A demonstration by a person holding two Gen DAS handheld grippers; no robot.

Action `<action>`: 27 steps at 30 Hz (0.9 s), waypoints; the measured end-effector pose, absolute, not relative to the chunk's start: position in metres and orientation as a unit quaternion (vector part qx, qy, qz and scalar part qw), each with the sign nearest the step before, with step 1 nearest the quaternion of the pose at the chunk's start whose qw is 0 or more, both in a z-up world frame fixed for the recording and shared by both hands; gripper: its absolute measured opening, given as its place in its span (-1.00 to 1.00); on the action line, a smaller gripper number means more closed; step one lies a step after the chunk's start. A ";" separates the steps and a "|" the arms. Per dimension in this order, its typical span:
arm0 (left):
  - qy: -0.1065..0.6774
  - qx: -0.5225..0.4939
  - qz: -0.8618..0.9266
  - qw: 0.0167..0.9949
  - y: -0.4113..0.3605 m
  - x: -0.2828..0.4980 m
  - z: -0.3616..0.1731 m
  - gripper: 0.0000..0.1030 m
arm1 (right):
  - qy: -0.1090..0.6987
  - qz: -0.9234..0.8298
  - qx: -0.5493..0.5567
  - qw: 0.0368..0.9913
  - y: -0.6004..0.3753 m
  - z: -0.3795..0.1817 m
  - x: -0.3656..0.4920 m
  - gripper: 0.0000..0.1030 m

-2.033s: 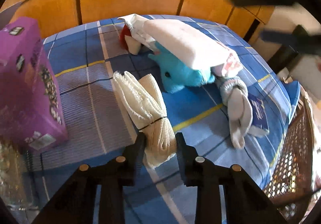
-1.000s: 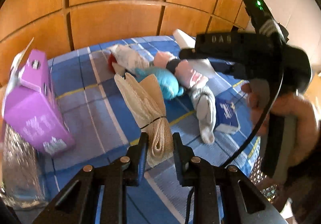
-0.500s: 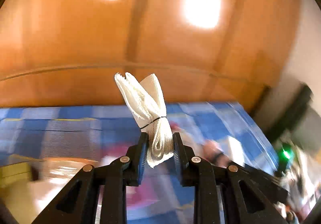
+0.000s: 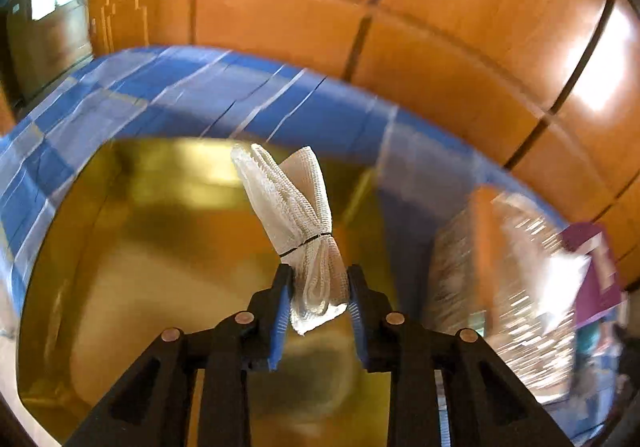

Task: Organize soft objects
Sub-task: 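Carry the rolled towel in the left tool and release it into the gold tray, then carry the white cloth in the right tool and release it into the gold tray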

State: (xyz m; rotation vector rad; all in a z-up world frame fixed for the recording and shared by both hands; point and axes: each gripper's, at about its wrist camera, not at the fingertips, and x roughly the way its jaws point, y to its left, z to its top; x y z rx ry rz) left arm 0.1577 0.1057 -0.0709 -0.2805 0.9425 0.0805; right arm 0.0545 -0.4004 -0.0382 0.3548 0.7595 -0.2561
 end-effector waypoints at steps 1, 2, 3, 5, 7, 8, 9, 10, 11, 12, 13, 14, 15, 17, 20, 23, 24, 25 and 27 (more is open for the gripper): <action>0.457 -0.132 0.045 0.878 0.104 0.157 -0.079 -0.36 | 0.371 -0.127 0.168 0.904 -0.399 -0.039 0.056 0.05; 0.462 -0.130 0.051 0.876 0.106 0.155 -0.085 -0.35 | 0.374 -0.130 0.164 0.903 -0.398 -0.041 0.057 0.05; 0.464 -0.130 0.053 0.875 0.108 0.152 -0.091 -0.33 | 0.377 -0.131 0.163 0.902 -0.399 -0.042 0.057 0.05; 0.465 -0.125 0.057 0.875 0.104 0.147 -0.097 -0.06 | 0.390 -0.137 0.160 0.896 -0.399 -0.047 0.060 0.05; 0.456 -0.120 0.058 0.880 0.102 0.138 -0.096 0.03 | 0.397 -0.139 0.154 0.894 -0.398 -0.049 0.062 0.05; 0.452 -0.115 0.060 0.882 0.098 0.137 -0.095 0.11 | 0.401 -0.139 0.151 0.893 -0.397 -0.050 0.063 0.05; 0.448 -0.114 0.058 0.885 0.097 0.131 -0.094 0.13 | 0.405 -0.139 0.148 0.892 -0.396 -0.051 0.064 0.05; 0.445 -0.115 0.056 0.887 0.097 0.122 -0.091 0.15 | 0.410 -0.139 0.143 0.890 -0.394 -0.053 0.065 0.05; 0.440 -0.113 0.055 0.889 0.095 0.115 -0.089 0.15 | 0.414 -0.139 0.137 0.889 -0.392 -0.054 0.067 0.05; 0.435 -0.108 0.050 0.893 0.092 0.109 -0.086 0.15 | 0.415 -0.140 0.133 0.889 -0.391 -0.054 0.067 0.05; 0.431 -0.104 0.045 0.895 0.092 0.107 -0.083 0.17 | 0.415 -0.141 0.130 0.889 -0.391 -0.053 0.066 0.05; 0.426 -0.098 0.041 0.899 0.089 0.101 -0.080 0.23 | 0.414 -0.142 0.129 0.890 -0.391 -0.053 0.066 0.05; 0.423 -0.095 0.034 0.901 0.088 0.098 -0.079 0.25 | 0.413 -0.143 0.130 0.890 -0.392 -0.052 0.065 0.05; 0.419 -0.087 0.021 0.904 0.082 0.089 -0.073 0.25 | 0.408 -0.145 0.139 0.891 -0.393 -0.050 0.064 0.05; 0.418 -0.082 0.007 0.905 0.078 0.079 -0.068 0.25 | 0.401 -0.149 0.145 0.892 -0.392 -0.042 0.061 0.05; 0.418 -0.084 0.000 0.905 0.077 0.071 -0.066 0.25 | 0.381 -0.145 0.131 0.904 -0.379 -0.023 0.059 0.05; 0.420 -0.084 -0.002 0.904 0.077 0.069 -0.067 0.25 | 0.372 -0.139 0.116 0.911 -0.369 -0.012 0.060 0.05; 0.422 -0.085 -0.004 0.902 0.077 0.067 -0.068 0.25 | 0.367 -0.133 0.106 0.915 -0.361 -0.004 0.060 0.05; 0.426 -0.086 -0.009 0.900 0.077 0.062 -0.071 0.25 | 0.358 -0.117 0.082 0.923 -0.340 0.015 0.063 0.05</action>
